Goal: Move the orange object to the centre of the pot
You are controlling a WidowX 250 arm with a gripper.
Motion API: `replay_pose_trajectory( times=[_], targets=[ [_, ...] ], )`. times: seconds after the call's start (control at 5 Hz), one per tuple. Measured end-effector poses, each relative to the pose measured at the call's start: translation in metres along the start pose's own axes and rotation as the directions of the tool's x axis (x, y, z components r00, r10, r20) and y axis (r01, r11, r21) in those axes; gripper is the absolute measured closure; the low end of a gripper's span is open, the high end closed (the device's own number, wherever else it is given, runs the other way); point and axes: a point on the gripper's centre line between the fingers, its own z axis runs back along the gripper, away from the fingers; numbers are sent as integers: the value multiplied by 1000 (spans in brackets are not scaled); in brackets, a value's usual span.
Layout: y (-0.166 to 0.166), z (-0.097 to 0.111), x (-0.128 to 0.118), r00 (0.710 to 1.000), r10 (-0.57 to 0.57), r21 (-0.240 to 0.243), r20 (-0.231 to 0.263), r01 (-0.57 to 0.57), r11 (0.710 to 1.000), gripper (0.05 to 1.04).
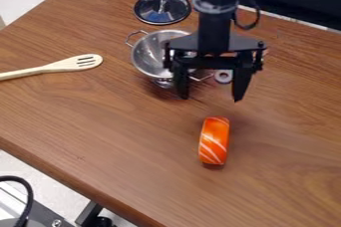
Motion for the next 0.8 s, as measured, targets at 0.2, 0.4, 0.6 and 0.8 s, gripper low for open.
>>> replay_pose_trajectory(
  times=[0.2,0.4,0.6,0.8],
  targets=[
    [-4,-8,-7,1000,-16,-14,4,16,1000,84],
    [-2,-16,-12,1000,-22,-16,10,22,1000,84],
    [-4,-20,-15,999,-38,-11,31,39,999,84],
    [-3,-26,-18,999,-32,-13,41,33,999,84]
  ],
)
